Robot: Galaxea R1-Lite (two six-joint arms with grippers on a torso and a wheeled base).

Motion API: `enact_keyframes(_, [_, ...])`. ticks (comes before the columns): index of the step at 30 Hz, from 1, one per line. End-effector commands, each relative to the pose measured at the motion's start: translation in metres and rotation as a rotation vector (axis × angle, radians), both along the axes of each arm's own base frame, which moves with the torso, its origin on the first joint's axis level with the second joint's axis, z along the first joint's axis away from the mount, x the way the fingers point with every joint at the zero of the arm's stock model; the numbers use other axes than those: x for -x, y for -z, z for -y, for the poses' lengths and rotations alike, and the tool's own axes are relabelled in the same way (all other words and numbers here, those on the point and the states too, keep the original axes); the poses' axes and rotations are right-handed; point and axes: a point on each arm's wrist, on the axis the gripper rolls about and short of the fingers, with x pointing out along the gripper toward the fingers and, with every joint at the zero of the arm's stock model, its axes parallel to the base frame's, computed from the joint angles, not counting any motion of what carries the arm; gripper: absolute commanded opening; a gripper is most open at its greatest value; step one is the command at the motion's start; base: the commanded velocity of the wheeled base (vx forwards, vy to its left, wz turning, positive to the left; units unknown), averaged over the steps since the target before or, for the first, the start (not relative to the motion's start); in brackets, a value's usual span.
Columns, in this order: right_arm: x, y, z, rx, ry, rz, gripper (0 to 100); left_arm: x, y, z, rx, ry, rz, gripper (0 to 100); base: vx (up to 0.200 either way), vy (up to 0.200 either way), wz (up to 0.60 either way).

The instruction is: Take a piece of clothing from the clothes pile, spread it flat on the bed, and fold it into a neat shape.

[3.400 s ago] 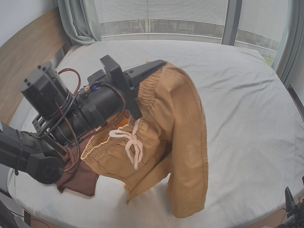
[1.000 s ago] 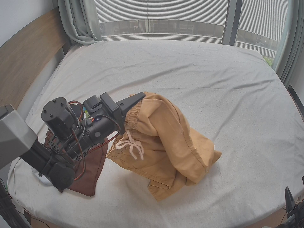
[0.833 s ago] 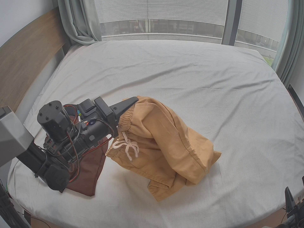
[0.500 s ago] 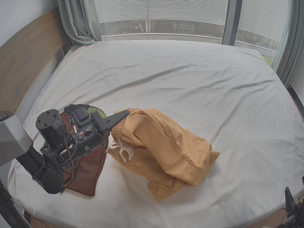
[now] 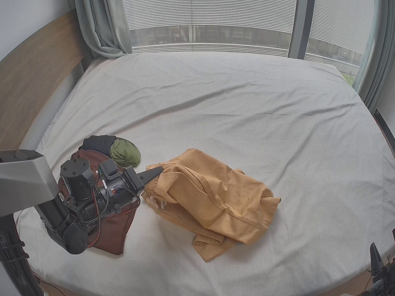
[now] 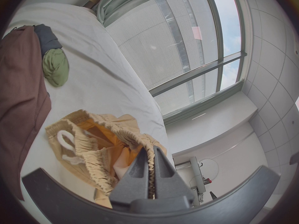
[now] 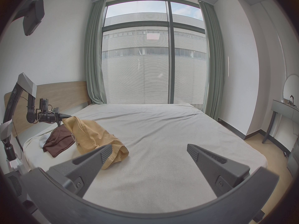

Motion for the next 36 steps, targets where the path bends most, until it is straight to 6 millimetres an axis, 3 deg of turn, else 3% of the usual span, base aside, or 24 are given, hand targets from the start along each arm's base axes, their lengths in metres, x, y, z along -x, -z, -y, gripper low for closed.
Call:
enact_keyframes(1, [0.0, 0.005, 0.0, -0.001, 0.0, -0.001, 100, -0.003, 0.014, -0.005, -0.016, -0.018, -0.046, 0, 0.0, 0.0, 0.0])
enact_keyframes(10, [0.0, 0.005, 0.0, 0.002, 0.0, -0.001, 100, -0.008, 0.025, -0.013, -0.028, -0.051, -0.08, 0, 0.0, 0.0, 0.0])
enact_keyframes(24, [0.0, 0.005, 0.0, -0.002, 0.001, 0.003, 100, -0.009, 0.022, -0.014, -0.025, -0.059, -0.067, 0, 0.0, 0.0, 0.0])
enact_keyframes(25, [0.0, 0.001, 0.0, 0.006, -0.003, 0.032, 100, -0.009, 0.022, -0.014, -0.025, -0.059, -0.064, 0, 0.0, 0.0, 0.0])
enact_keyframes(28, [0.01, -0.041, 0.0, 0.01, -0.001, 0.215, 100, -0.009, 0.021, -0.014, -0.024, -0.063, -0.062, 0, 0.0, 0.0, 0.0])
enact_keyframes(31, [0.006, -0.077, 0.0, 0.01, -0.017, 0.21, 100, -0.009, 0.022, -0.013, -0.024, -0.069, -0.065, 0, 0.0, 0.0, 0.0])
enact_keyframes(36, [-0.014, -0.092, 0.0, -0.082, -0.14, 0.116, 100, -0.01, 0.022, -0.013, -0.024, -0.069, -0.065, 0, 0.0, 0.0, 0.0])
